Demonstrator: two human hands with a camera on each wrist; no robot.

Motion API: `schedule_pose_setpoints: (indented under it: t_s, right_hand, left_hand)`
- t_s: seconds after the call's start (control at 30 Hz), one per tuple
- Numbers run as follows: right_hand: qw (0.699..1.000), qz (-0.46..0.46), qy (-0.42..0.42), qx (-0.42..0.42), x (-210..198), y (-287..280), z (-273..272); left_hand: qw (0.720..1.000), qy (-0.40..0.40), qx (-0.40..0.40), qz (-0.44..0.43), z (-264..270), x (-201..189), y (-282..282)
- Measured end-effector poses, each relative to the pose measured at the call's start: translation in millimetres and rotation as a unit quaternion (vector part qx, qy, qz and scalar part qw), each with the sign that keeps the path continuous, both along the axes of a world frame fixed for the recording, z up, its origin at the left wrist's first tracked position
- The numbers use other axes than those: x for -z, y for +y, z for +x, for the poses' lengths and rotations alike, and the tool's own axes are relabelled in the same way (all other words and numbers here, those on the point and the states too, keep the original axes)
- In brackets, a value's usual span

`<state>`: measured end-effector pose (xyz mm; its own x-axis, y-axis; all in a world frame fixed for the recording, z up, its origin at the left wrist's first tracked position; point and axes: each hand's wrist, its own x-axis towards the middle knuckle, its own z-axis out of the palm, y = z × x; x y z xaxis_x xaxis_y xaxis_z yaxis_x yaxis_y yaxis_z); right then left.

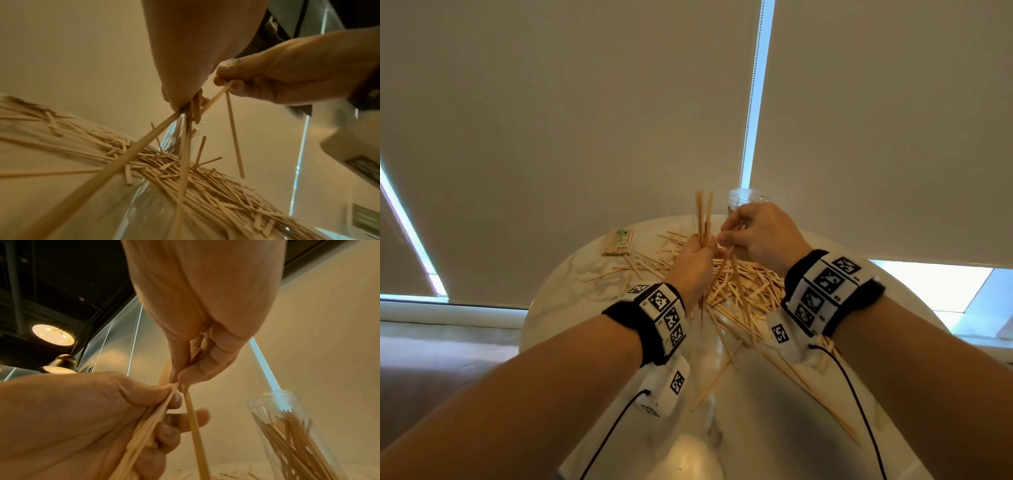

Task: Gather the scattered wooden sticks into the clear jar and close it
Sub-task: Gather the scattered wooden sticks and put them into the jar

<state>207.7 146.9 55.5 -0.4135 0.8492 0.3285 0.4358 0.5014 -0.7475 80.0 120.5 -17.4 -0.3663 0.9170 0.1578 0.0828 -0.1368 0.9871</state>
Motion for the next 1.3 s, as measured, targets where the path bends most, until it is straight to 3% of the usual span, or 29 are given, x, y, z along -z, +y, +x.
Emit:
schedule_pose_setpoints:
  t_s: [0.2,0.33,0.4,0.47,0.57,0.73,0.87,0.97,1.07,1.13,1.2,1.3]
  right_hand:
    - [0.998,0.032,0.05,0.035,-12.5,-0.3,-2.8]
    - [0.992,-0.047,0.118,-0.002,-7.1,-10.0,3.2]
    - [0.997,-0.081,0.002,-0.016,5.9,-14.2,8.1]
    - [0.975,-0.162,-0.13,-0.078,22.8,-23.4,8.5]
    - [0.951,-0.203,-0.192,-0.134,43.1,-35.6,4.1]
    - [0.97,-0.202,-0.071,-0.119,41.1,-44.9,4.6]
    - [0.962,-0.191,-0.159,-0.116,38.3,-46.8,12.2]
    - [0.956,-0.203,-0.192,-0.094,38.9,-47.8,19.5]
    - [0.962,-0.266,-0.05,-0.027,32.7,-48.0,20.5]
    - [0.983,-0.182,-0.034,-0.001,30.7,-40.6,17.0]
    - [0.993,-0.067,-0.096,0.003,30.8,-38.2,8.4]
    - [0.973,0.047,-0.224,-0.032,31.3,-49.1,-5.6]
  left_hand:
    - [0.992,0.024,0.097,0.075,18.7,-11.2,-15.4]
    - [0.997,-0.015,0.047,0.06,7.2,-20.4,-14.8]
    - [0.995,-0.078,0.025,0.058,-1.9,-27.8,-11.8]
    - [0.986,-0.15,0.02,0.067,-4.3,-35.7,-11.1]
    - [0.975,-0.205,0.019,0.087,2.3,-42.7,-11.4]
    - [0.973,-0.215,0.013,0.086,2.7,-44.8,-10.3]
    - [0.959,-0.262,-0.012,0.105,-16.7,-60.1,-12.6]
    - [0.961,-0.239,-0.08,0.118,-35.7,-64.4,-8.8]
    - [0.982,-0.156,-0.08,0.065,-33.4,-49.4,-14.6]
    - [0.996,-0.075,-0.038,0.013,-22.4,-31.6,-21.8]
    - [0.999,-0.027,0.039,-0.021,-6.1,-19.4,-26.5]
    - [0.998,-0.038,0.044,-0.04,12.0,-13.5,-21.0]
